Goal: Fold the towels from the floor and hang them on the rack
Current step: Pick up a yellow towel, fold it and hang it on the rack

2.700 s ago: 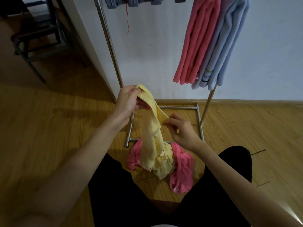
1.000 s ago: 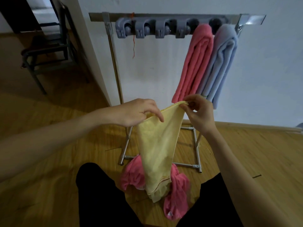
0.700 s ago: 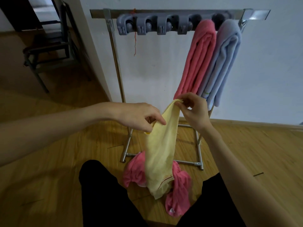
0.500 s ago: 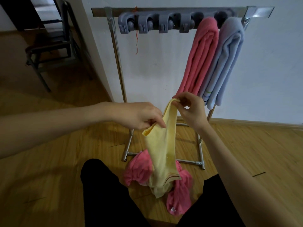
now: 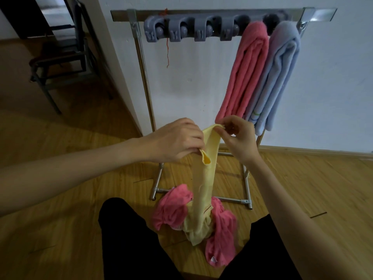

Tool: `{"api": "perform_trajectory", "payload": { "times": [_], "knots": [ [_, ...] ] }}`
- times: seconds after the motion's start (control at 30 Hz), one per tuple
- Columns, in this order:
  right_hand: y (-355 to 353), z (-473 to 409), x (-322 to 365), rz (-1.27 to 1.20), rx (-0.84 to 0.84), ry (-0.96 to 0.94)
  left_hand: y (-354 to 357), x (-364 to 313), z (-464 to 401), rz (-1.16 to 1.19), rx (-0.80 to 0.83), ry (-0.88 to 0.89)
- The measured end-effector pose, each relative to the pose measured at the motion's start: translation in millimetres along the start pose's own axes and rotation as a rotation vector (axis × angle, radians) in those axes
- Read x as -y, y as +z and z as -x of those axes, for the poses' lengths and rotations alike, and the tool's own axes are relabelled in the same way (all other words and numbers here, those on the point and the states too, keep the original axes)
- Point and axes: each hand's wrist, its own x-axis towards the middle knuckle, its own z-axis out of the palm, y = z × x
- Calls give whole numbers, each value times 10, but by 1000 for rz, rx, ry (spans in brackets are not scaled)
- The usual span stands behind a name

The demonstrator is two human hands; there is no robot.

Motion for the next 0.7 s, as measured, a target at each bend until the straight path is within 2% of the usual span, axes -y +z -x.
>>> {"api": "perform_trajectory", "payload": {
  "times": [0.27, 0.7],
  "knots": [
    [-23, 56, 77, -184, 128, 61, 131, 6, -58, -8, -185, -231],
    [-115, 83, 195, -366, 230, 95, 147, -24, -97, -60, -286, -308]
  ]
}}
